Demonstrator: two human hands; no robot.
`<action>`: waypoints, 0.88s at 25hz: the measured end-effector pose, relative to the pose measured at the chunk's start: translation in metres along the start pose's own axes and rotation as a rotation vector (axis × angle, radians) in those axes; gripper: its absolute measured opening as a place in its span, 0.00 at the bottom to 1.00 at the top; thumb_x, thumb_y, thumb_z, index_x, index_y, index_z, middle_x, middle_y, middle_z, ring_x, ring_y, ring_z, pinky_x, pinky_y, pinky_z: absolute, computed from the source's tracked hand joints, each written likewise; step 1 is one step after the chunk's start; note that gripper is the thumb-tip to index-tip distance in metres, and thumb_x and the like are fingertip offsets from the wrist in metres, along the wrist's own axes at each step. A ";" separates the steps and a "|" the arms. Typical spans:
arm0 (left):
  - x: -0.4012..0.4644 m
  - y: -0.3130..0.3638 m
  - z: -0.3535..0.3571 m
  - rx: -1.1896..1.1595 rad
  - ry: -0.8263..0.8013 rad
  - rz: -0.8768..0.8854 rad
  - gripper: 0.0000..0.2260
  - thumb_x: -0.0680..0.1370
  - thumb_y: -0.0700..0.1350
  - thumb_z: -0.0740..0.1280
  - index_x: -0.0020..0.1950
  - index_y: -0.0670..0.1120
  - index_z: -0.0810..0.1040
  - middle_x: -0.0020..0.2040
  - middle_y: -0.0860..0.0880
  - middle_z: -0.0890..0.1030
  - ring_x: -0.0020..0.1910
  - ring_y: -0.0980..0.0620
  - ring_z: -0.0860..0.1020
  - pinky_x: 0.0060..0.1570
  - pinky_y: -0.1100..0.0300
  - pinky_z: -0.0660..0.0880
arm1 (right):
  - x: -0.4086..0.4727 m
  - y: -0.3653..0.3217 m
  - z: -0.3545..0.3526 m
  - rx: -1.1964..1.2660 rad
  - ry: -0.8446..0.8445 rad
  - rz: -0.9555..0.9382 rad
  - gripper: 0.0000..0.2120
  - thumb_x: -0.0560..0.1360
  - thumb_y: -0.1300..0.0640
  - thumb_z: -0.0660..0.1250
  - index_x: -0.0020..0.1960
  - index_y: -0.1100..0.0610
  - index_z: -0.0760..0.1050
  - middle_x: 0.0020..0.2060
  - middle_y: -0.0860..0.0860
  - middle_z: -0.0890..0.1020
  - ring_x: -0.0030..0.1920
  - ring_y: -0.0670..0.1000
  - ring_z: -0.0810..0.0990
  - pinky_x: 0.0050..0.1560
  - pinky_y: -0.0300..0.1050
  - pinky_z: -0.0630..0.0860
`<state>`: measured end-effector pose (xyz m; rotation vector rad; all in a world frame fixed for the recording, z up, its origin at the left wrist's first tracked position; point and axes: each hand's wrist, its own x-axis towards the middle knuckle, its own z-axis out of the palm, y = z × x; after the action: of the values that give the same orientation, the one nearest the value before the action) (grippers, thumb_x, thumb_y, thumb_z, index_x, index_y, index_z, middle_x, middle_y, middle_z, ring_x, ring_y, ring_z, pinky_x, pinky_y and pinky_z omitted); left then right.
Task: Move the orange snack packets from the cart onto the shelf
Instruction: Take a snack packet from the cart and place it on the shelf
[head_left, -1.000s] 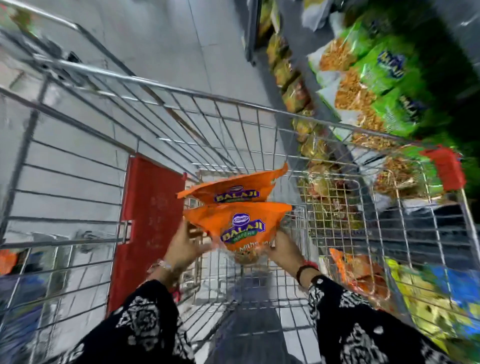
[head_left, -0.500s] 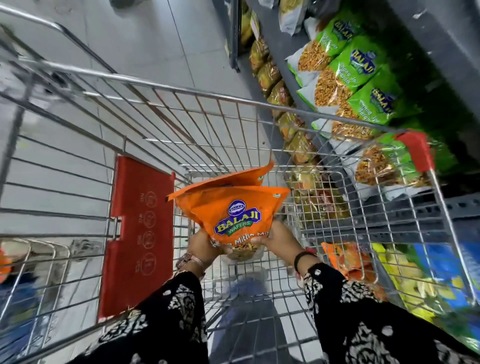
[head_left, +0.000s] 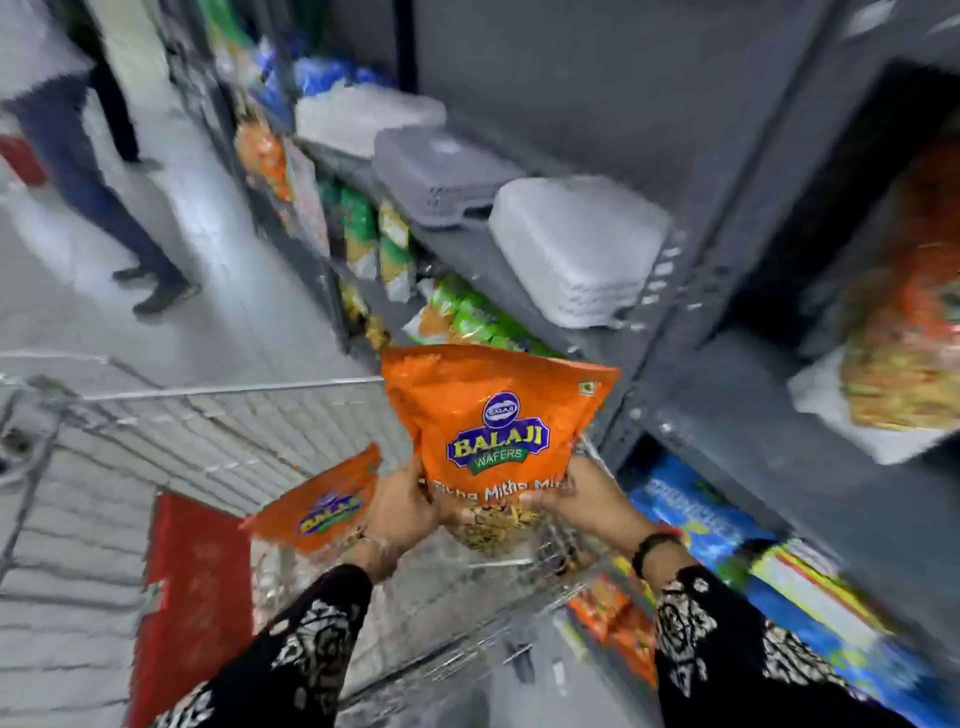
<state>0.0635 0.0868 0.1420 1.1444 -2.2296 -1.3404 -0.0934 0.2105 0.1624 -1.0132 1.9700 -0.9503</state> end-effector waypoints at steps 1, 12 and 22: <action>-0.001 0.026 0.008 -0.049 -0.054 0.060 0.25 0.62 0.40 0.77 0.57 0.43 0.73 0.47 0.46 0.83 0.43 0.52 0.80 0.39 0.65 0.74 | -0.019 -0.002 -0.023 0.000 0.075 -0.007 0.12 0.68 0.58 0.72 0.48 0.46 0.75 0.53 0.51 0.81 0.54 0.52 0.79 0.58 0.49 0.74; -0.012 0.269 0.204 -0.270 -0.622 0.486 0.22 0.66 0.38 0.73 0.57 0.47 0.70 0.54 0.48 0.76 0.53 0.51 0.74 0.53 0.58 0.70 | -0.211 0.048 -0.239 -0.026 0.871 0.093 0.26 0.67 0.59 0.72 0.61 0.58 0.67 0.59 0.54 0.76 0.58 0.51 0.75 0.60 0.40 0.72; 0.002 0.277 0.297 -0.195 -0.834 0.490 0.26 0.69 0.36 0.69 0.65 0.43 0.64 0.58 0.52 0.70 0.55 0.55 0.69 0.44 0.79 0.66 | -0.220 0.127 -0.256 0.073 1.063 0.279 0.24 0.65 0.59 0.74 0.53 0.47 0.65 0.52 0.51 0.75 0.49 0.48 0.74 0.41 0.21 0.71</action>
<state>-0.2494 0.3341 0.2206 -0.1040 -2.5436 -1.9491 -0.2532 0.5258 0.2331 -0.1119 2.7662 -1.5611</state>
